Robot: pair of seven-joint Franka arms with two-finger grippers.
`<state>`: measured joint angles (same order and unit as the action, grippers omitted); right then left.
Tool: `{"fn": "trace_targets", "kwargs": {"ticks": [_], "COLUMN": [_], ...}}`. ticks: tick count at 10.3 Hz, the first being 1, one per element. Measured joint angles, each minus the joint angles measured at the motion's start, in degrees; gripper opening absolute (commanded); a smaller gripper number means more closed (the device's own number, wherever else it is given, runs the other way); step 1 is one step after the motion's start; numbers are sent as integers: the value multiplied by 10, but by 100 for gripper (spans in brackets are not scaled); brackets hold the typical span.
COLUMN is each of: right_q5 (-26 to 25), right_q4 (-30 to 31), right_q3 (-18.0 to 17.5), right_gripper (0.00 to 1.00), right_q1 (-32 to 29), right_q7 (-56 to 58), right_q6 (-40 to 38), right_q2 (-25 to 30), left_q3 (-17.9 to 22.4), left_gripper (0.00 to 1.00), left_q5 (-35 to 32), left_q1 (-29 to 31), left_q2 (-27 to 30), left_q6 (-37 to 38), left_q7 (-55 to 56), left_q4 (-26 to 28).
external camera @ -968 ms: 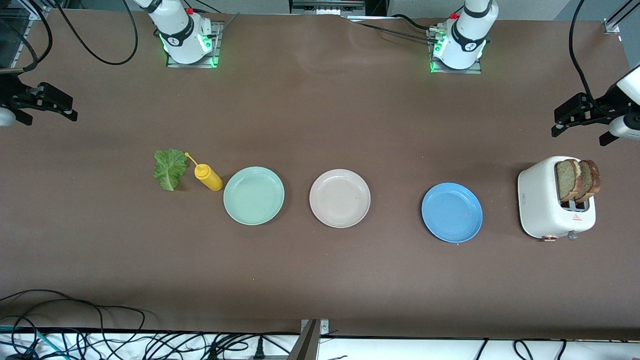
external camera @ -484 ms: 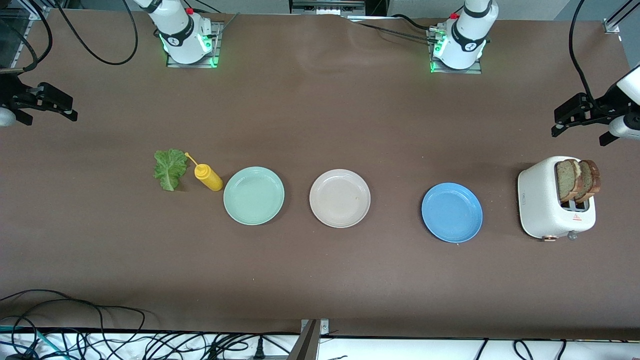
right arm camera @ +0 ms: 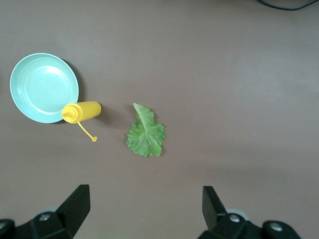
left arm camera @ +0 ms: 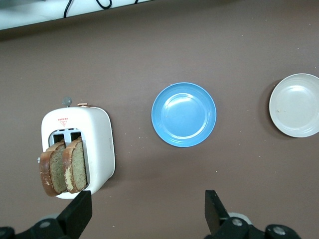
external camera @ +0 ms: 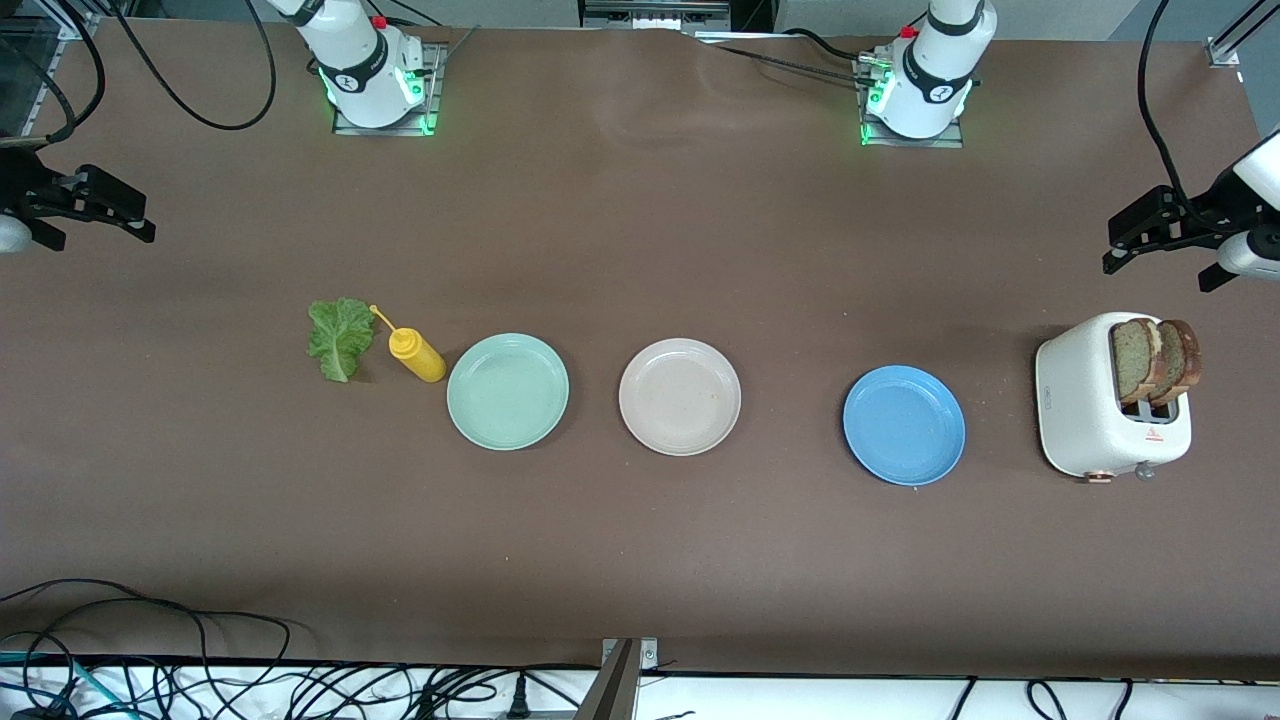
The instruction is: Make sandwich on beige plate with both arms
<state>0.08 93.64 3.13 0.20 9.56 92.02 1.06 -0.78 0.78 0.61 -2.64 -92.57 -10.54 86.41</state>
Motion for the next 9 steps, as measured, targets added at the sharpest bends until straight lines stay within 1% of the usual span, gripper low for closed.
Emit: {"fn": "trace_targets", "kwargs": {"ticks": [9], "right_q5": [0], "right_q4": [0], "right_q3": [0], "right_gripper": [100], "right_q1": [0], "right_q7": [0], "right_q6": [0], "right_q2": [0], "left_q3": [0], "left_gripper": [100], "left_q5": [0], "left_q1": [6], "left_q2": [-2], "left_q6": [1], "left_q7": [0], "left_q4": [0]}}
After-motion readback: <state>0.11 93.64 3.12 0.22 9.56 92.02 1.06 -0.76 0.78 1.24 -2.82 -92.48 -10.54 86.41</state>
